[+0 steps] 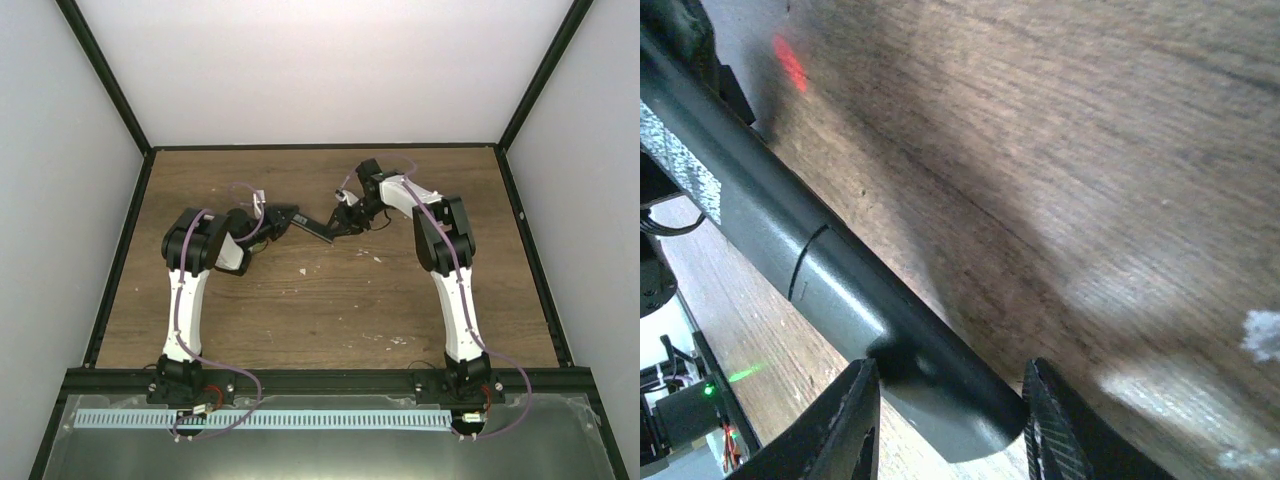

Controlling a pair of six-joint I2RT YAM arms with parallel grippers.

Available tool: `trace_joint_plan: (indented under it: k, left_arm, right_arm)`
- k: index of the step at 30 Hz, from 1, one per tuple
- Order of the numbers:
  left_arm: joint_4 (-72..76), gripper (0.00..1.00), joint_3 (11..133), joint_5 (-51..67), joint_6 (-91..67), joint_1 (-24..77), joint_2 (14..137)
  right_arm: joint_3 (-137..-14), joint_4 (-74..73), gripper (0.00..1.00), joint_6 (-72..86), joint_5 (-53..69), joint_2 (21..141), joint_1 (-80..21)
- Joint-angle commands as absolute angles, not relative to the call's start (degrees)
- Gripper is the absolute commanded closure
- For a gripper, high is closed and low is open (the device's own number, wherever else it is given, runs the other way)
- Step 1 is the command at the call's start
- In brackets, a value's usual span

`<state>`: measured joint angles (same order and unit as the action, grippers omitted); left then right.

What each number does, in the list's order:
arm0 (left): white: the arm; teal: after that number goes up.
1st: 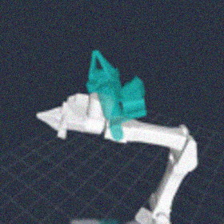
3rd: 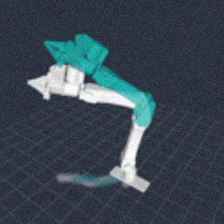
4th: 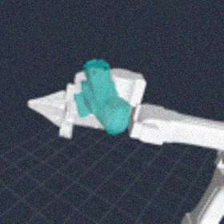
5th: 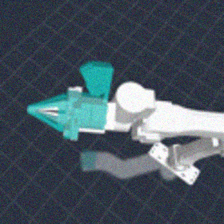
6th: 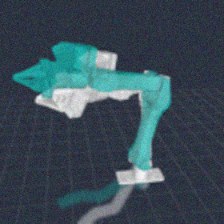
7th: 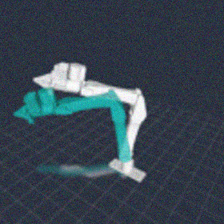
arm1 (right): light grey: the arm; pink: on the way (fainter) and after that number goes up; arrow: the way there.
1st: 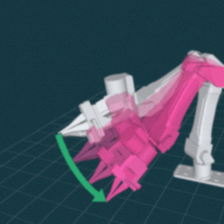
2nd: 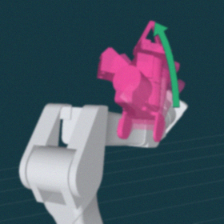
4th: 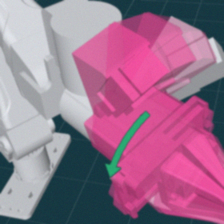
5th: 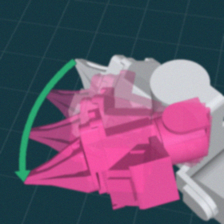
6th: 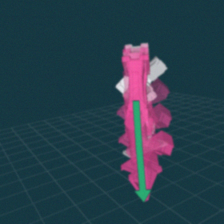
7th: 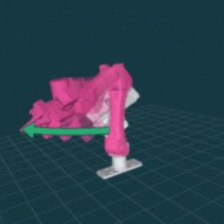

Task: Load the batteries into the remote control

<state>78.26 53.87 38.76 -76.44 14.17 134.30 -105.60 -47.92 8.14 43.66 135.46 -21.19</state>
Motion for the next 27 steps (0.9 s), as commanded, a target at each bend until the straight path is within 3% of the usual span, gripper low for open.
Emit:
trace_joint_plan:
  k: [1, 15, 27]
  left_arm:
    - [81.9, 1.00, 52.4, 52.0, -80.4, 20.2, 134.5]
    - [83.8, 1.00, 52.0, 51.1, -81.8, 19.5, 134.8]
    - [84.1, 1.00, 50.8, 51.9, -80.9, 18.0, 132.6]
  right_arm:
    - [-104.7, -34.1, 0.67, 7.2, 48.7, 131.2, -24.4]
    - [-92.1, -30.4, 0.56, 7.4, 45.9, 120.3, -22.7]
    - [-90.8, -35.0, 0.46, 2.4, 45.2, 114.1, -19.1]
